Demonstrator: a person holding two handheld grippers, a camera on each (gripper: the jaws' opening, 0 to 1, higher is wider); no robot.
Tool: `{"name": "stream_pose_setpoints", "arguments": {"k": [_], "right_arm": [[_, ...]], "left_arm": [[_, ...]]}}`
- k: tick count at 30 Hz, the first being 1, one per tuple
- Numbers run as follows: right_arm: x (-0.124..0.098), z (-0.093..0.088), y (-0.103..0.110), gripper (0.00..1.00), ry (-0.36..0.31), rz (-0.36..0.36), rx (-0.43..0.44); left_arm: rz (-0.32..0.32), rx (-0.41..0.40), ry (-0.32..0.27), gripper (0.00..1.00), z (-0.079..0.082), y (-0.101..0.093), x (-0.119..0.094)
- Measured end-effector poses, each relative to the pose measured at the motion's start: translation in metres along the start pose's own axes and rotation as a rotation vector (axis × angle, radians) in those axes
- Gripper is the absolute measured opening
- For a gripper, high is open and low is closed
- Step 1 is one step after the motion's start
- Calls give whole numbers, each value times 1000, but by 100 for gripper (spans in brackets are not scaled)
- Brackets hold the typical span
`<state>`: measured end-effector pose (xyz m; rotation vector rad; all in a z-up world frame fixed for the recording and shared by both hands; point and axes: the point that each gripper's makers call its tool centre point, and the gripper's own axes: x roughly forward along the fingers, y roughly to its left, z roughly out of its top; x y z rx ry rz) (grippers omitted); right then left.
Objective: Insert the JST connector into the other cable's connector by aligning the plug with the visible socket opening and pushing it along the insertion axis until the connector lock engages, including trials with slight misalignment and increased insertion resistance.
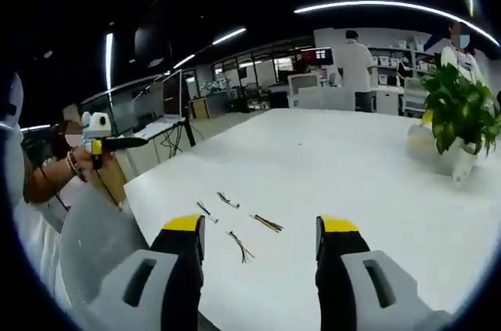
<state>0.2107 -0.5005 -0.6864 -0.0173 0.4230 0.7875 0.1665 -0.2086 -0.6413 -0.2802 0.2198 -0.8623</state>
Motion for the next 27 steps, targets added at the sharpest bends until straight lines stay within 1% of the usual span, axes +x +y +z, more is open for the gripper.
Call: {"name": "stream_pose_setpoints", "arguments": {"k": [1, 3, 5, 6, 7, 8, 10, 11, 14, 15, 16, 18, 21, 24, 27], "right_arm": [[1, 1, 0, 55, 7, 8, -15], [6, 1, 0, 55, 34, 21, -56], [9, 0, -1, 56, 60, 24, -100], [12, -3, 0, 56, 87, 36, -132], [14, -4, 0, 56, 98, 44, -151], [18, -3, 2, 56, 101, 59, -169], [23, -2, 5, 56, 103, 82, -183], [27, 0, 8, 56, 95, 101, -186], [37, 6, 16, 53, 68, 163, -208], [42, 4, 17, 52, 77, 174, -227], [45, 2, 17, 50, 91, 183, -246], [53, 0, 19, 47, 105, 201, -288], [64, -3, 24, 47, 108, 239, -290], [75, -8, 27, 44, 122, 264, -308], [82, -10, 29, 41, 121, 286, -307]], "left_arm": [[-17, -4, -2, 94, 2, 0, 3], [-44, 2, 21, 92, 2, 2, 8], [-73, 44, 68, 91, -2, 3, 13], [-92, 58, 80, 91, -2, 2, 18], [-112, 62, 88, 91, -2, 1, 21], [-160, 50, 70, 90, 0, -3, 25], [-190, 28, 71, 86, 1, -4, 29], [-206, 40, 62, 84, 3, -3, 32], [-206, 82, 74, 84, 0, 5, 40], [-200, 104, 95, 83, -3, 10, 43], [-200, 105, 98, 82, -4, 12, 46], [-208, 119, 125, 79, -10, 16, 51], [-230, 139, 146, 73, -18, 19, 59], [-247, 147, 180, 71, -27, 23, 67], [-252, 156, 189, 68, -34, 29, 75]]}}
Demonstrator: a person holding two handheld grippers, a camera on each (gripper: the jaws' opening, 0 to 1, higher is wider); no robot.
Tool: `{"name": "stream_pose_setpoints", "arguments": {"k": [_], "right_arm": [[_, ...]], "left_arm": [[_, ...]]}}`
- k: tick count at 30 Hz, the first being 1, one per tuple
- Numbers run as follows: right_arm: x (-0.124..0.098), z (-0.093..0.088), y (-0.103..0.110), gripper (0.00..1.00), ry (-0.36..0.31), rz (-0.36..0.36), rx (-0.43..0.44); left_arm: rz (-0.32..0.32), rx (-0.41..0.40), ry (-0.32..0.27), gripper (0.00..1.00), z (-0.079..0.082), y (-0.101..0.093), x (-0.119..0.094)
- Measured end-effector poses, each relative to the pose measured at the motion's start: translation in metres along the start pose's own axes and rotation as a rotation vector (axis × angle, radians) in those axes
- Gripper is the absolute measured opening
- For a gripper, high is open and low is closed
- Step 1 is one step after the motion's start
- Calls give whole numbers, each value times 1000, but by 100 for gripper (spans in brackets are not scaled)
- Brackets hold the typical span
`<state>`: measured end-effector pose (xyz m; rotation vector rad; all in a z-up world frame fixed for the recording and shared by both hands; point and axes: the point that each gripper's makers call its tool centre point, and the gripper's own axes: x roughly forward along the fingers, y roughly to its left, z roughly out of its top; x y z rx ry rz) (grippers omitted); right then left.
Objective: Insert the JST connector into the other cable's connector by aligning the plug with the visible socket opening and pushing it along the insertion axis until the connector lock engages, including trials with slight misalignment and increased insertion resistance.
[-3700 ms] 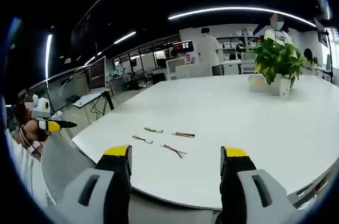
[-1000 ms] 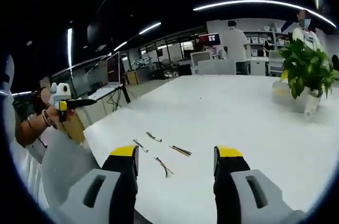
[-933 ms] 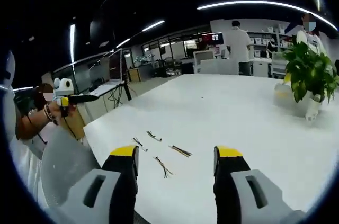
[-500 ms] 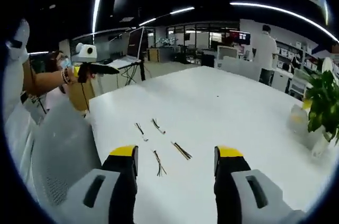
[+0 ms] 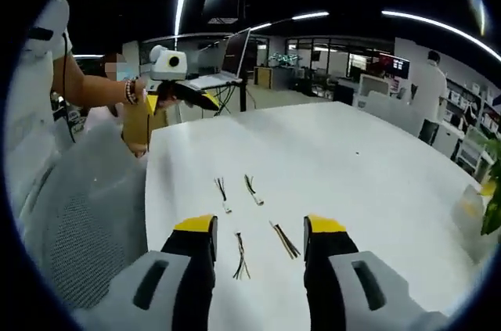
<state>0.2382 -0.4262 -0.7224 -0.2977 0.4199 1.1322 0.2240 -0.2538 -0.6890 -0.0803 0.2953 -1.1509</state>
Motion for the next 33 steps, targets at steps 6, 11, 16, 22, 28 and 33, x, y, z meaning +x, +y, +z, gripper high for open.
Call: {"name": "stream_pose_setpoints", "arguments": {"k": [6, 11, 16, 22, 28, 33], "right_arm": [[17, -9, 1, 34, 2, 62, 16], [30, -22, 0, 32, 27, 82, 23], [40, -37, 3, 31, 68, 109, 15], [49, -44, 4, 31, 79, 136, 18], [60, -51, 5, 29, 94, 155, 15], [68, -56, 5, 28, 101, 169, 7]], "left_arm": [[-29, -11, 53, 66, -22, 11, 20], [-62, -35, 79, 64, -40, 15, 33], [-89, -29, 111, 59, -55, 16, 43], [-112, -21, 149, 56, -71, 17, 51], [-117, -6, 175, 55, -84, 20, 60], [-127, 5, 196, 54, -91, 20, 64]]}}
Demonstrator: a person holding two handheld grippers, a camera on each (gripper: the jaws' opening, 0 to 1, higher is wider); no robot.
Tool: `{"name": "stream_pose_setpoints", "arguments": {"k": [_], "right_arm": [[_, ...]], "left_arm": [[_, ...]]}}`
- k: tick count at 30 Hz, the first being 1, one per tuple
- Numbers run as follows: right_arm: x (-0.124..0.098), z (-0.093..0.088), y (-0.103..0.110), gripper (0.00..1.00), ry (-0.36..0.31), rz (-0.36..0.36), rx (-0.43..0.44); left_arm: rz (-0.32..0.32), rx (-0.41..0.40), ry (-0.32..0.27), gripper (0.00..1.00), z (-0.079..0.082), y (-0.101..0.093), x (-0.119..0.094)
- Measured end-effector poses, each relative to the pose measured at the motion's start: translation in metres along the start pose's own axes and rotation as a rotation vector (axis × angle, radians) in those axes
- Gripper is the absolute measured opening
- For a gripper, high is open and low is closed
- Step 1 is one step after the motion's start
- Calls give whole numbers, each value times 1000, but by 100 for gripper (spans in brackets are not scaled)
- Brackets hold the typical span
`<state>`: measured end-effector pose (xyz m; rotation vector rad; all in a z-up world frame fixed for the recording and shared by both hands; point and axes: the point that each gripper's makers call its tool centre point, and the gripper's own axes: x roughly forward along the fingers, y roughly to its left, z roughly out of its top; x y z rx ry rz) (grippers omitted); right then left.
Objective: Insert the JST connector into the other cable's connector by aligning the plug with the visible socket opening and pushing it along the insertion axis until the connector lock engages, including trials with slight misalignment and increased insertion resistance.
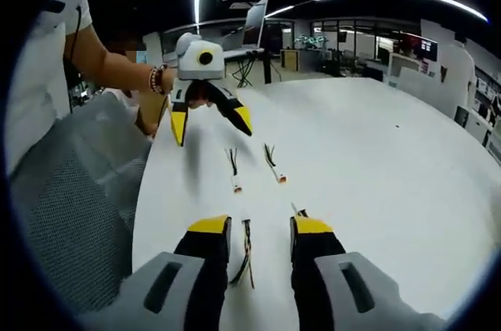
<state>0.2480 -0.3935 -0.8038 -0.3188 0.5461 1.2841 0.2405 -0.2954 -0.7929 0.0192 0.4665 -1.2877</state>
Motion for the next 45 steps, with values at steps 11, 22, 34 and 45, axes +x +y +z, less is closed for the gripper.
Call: {"name": "stream_pose_setpoints", "arguments": {"k": [11, 22, 34, 45], "right_arm": [[9, -10, -12, 26, 18, 16, -6], [18, -15, -21, 25, 21, 15, 1], [27, -14, -31, 23, 3, 4, 6], [36, -13, -42, 17, -7, 8, 1]], "left_arm": [[-13, -1, 19, 51, -9, 7, 10], [-14, -4, 22, 49, -11, 18, 16], [4, -14, 5, 46, -13, 38, 28], [16, 11, -23, 32, -7, 58, 34]]}}
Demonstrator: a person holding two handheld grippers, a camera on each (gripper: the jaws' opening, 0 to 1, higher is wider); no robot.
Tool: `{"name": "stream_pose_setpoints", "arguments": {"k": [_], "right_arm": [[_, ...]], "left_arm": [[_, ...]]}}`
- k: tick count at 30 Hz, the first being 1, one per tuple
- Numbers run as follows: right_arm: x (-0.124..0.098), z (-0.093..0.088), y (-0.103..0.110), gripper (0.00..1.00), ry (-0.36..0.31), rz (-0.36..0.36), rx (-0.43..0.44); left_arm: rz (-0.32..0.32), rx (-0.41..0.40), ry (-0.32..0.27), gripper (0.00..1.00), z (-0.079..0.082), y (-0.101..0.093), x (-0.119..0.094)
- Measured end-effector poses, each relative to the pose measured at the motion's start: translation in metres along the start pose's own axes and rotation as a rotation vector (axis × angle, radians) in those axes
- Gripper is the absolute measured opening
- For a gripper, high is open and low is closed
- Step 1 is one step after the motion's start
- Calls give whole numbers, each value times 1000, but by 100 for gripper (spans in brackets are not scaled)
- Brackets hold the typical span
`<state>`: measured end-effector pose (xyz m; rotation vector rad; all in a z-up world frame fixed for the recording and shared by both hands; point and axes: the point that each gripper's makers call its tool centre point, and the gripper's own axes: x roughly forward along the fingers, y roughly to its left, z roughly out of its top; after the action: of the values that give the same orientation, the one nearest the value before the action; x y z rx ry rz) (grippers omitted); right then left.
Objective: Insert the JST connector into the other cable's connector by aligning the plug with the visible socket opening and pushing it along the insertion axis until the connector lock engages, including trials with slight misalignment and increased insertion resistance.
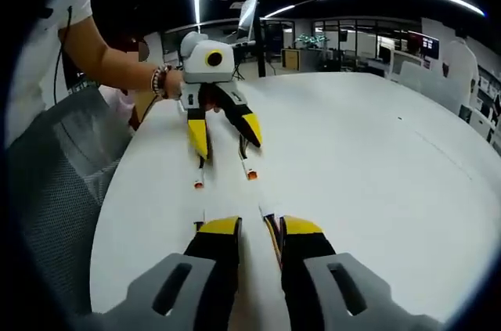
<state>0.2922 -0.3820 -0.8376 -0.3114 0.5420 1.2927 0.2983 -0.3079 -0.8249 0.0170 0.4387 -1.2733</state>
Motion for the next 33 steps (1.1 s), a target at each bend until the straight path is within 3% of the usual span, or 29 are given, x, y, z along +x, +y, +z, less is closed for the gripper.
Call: {"name": "stream_pose_setpoints", "arguments": {"k": [5, 8, 19, 33], "right_arm": [[3, 1, -2, 17, 6, -1, -6], [5, 3, -1, 15, 2, 6, -22], [9, 0, 1, 6, 15, 28, -33], [13, -2, 5, 5, 13, 53, -59]], "left_arm": [[13, 29, 69, 28, -12, 6, 5], [-14, 48, 67, 22, -11, 1, 8], [-30, 101, 80, 14, -13, 1, 11], [-34, 131, 87, 1, -12, 5, 20]]}}
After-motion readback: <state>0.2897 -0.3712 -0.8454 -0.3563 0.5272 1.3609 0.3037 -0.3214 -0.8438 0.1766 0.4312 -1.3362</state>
